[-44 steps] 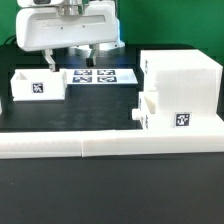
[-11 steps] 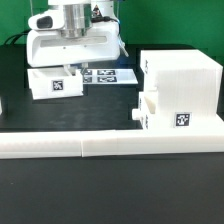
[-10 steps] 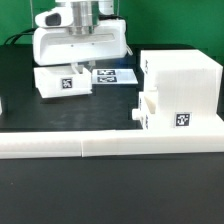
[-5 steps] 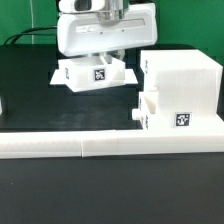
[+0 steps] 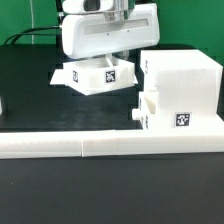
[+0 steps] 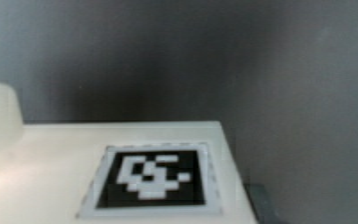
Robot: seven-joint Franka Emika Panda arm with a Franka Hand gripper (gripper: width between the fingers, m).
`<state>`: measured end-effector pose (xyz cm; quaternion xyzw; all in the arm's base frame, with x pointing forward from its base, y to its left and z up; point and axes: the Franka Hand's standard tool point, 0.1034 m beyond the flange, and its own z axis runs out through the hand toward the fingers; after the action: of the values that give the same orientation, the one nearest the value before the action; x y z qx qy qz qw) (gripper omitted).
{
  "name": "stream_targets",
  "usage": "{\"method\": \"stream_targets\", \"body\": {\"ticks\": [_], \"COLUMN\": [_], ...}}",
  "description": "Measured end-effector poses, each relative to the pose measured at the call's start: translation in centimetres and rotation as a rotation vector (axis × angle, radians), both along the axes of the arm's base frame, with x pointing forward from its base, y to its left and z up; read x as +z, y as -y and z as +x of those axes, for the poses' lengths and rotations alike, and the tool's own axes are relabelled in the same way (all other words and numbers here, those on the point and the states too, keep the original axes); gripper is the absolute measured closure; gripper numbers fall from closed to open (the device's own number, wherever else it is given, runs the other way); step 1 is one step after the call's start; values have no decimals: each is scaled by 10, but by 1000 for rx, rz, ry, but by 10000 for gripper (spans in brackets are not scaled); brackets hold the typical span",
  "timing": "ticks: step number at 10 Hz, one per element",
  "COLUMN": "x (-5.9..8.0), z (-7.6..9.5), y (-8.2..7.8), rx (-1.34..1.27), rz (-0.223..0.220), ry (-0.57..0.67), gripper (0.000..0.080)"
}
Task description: Assemble drawer
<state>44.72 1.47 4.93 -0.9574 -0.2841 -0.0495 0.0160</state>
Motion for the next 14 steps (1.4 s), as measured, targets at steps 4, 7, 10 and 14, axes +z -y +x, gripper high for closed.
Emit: {"method": "stream_targets", "body": {"ticks": [4,7,10,14], "x": [8,10,10,10], "z": [25,31,30,45], "y": [19,27,29,34], "rx": [425,612,790,933], "rz": [-44,-64,-82,-92], "ry": [-23,-25,-20,-44], "gripper": [755,755,755,755]}}
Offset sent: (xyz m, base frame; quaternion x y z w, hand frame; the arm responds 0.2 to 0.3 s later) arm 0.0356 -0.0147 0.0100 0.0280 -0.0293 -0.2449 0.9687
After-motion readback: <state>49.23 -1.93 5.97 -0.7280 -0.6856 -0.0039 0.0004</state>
